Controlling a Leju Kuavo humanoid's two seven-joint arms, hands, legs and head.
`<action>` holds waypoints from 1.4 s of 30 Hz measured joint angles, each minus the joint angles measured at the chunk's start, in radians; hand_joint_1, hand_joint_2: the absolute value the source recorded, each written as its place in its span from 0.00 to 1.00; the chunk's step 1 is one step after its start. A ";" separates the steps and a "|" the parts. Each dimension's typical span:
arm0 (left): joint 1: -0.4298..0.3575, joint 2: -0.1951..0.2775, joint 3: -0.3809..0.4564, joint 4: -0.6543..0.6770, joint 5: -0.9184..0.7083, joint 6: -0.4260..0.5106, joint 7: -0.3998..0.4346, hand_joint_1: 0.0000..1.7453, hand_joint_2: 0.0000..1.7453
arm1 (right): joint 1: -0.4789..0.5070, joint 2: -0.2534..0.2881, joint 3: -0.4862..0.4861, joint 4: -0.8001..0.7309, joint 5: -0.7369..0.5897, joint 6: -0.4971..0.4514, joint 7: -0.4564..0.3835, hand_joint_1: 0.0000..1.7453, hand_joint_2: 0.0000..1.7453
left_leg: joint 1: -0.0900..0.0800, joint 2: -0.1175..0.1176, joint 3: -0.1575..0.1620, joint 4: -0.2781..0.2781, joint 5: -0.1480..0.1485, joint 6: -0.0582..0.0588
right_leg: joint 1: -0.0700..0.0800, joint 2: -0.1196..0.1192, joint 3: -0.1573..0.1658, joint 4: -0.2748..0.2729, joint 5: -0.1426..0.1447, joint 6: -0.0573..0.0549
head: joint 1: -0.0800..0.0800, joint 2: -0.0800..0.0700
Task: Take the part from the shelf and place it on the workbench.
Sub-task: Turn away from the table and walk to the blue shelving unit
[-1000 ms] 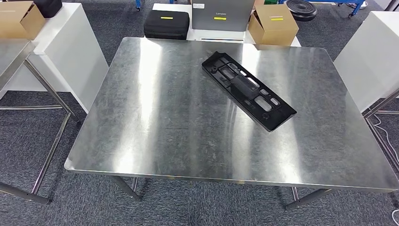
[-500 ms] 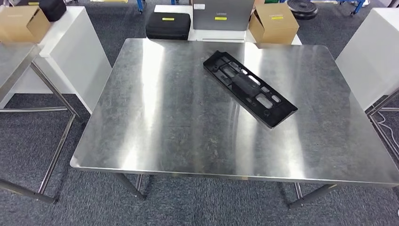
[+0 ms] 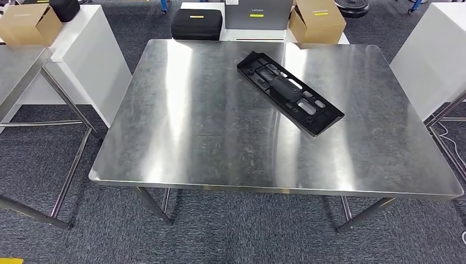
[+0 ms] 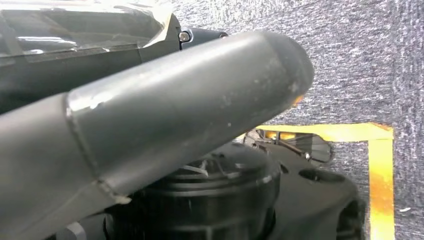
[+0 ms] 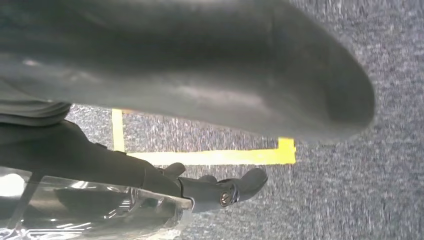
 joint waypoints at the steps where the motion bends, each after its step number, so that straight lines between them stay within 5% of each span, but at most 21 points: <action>1: 0.000 -0.001 0.000 0.000 0.000 0.001 0.000 0.00 0.00 | -0.001 0.000 0.003 0.000 0.001 0.002 0.002 0.00 0.00 | -0.005 -0.002 0.002 -0.010 -0.002 0.007 | 0.005 0.000 -0.004 0.001 -0.001 0.002 | 0.002 0.000; 7: 0.001 -0.002 0.000 0.000 -0.001 0.005 -0.002 0.00 0.00 | -0.002 -0.001 0.011 0.000 0.002 0.004 0.004 0.00 0.00 | -0.028 -0.001 -0.006 -0.009 0.014 0.040 | -0.003 0.003 0.003 -0.015 0.024 0.028 | 0.004 0.000; 25: 0.001 -0.002 0.000 0.000 -0.030 -0.011 0.016 0.00 0.00 | -0.004 -0.001 0.023 0.000 -0.015 0.011 -0.002 0.00 0.00 | -0.030 0.000 -0.011 -0.008 0.015 0.044 | -0.004 0.004 0.001 -0.021 0.028 0.034 | 0.003 0.000; 33: 0.001 0.003 0.000 0.000 -0.033 -0.031 0.016 0.00 0.00 | -0.007 0.005 0.024 0.000 -0.016 0.016 -0.015 0.00 0.00 | -0.037 -0.001 -0.019 -0.002 0.029 0.066 | -0.014 0.004 0.002 -0.026 0.046 0.062 | 0.002 0.000; 36: 0.000 0.003 0.000 0.000 -0.035 -0.039 0.016 0.00 0.00 | -0.008 0.005 0.024 0.000 -0.020 0.020 -0.015 0.00 0.00 | -0.029 0.004 -0.027 -0.015 0.050 0.083 | -0.016 0.005 -0.027 0.033 -0.009 0.051 | 0.007 0.000; 39: 0.000 0.004 0.000 -0.001 -0.039 -0.047 0.016 0.00 0.00 | -0.007 0.003 0.024 0.000 -0.027 0.022 -0.016 0.00 0.00 | -0.033 0.005 -0.052 -0.014 0.067 0.090 | -0.012 0.006 -0.095 0.233 -0.122 0.037 | 0.013 0.000; 41: 0.000 0.004 0.000 -0.001 -0.041 -0.052 0.016 0.00 0.00 | -0.005 0.000 0.023 0.000 -0.033 0.023 -0.019 0.00 0.00 | -0.037 0.005 -0.070 -0.011 0.079 0.088 | -0.008 0.006 -0.083 0.275 -0.144 0.044 | 0.013 0.000; 42: 0.000 0.004 0.000 -0.001 -0.042 -0.056 0.016 0.00 0.00 | -0.004 -0.001 0.023 0.000 -0.035 0.023 -0.021 0.00 0.00 | -0.039 0.004 -0.078 -0.009 0.083 0.085 | -0.006 0.006 -0.044 0.234 -0.133 0.049 | 0.014 0.000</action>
